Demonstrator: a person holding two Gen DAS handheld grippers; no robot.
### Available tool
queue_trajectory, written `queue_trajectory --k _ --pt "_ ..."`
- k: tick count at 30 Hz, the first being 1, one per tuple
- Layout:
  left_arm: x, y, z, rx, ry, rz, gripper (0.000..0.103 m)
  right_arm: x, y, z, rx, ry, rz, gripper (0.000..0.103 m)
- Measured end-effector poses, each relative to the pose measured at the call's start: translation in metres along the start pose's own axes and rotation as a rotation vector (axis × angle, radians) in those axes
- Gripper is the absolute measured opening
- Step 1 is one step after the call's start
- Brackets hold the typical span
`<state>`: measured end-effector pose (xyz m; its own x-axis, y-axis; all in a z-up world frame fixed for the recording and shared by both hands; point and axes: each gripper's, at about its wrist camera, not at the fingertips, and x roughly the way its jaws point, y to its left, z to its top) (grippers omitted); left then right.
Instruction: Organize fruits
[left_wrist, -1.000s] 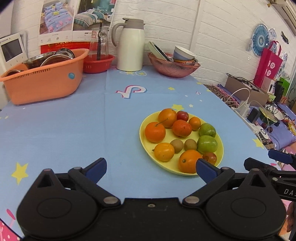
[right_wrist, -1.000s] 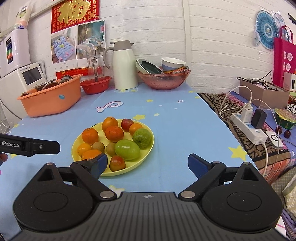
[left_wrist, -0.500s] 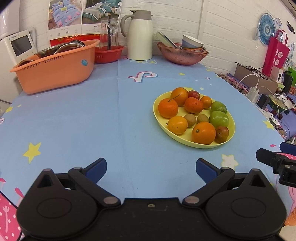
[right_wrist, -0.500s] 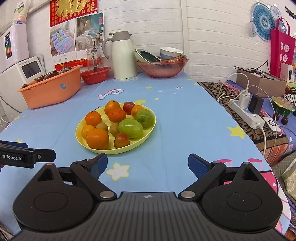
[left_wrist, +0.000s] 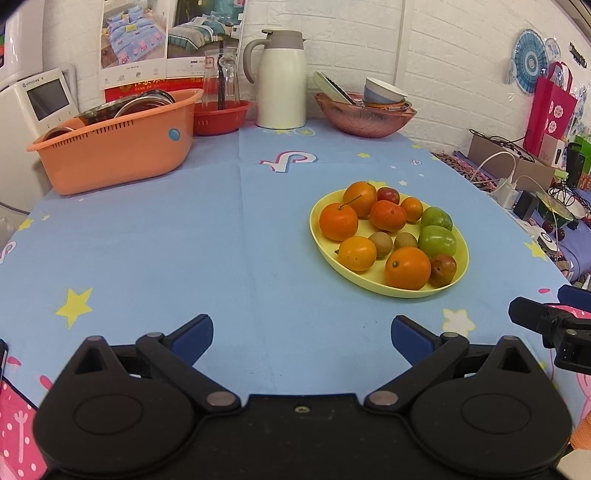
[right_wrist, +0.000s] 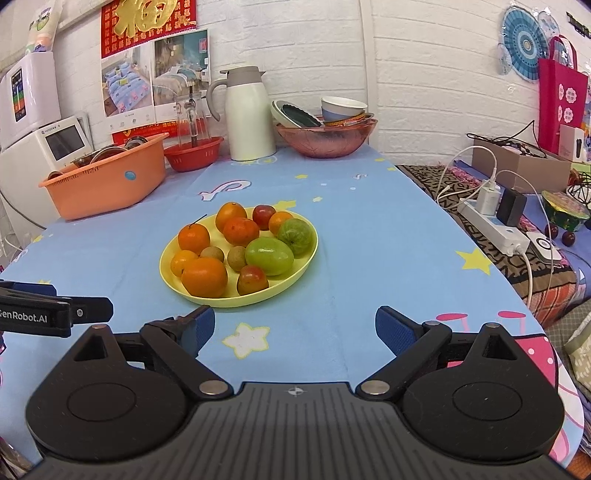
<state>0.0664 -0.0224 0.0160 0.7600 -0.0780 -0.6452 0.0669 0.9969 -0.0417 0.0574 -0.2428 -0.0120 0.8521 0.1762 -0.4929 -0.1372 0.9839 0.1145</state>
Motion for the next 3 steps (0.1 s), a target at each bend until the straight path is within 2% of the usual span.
queue_trajectory --k 3 --pt "0.0 -0.0008 0.0004 0.006 0.002 0.001 0.103 0.0001 -0.0003 0.0005 0.0 -0.001 -0.001 0.103"
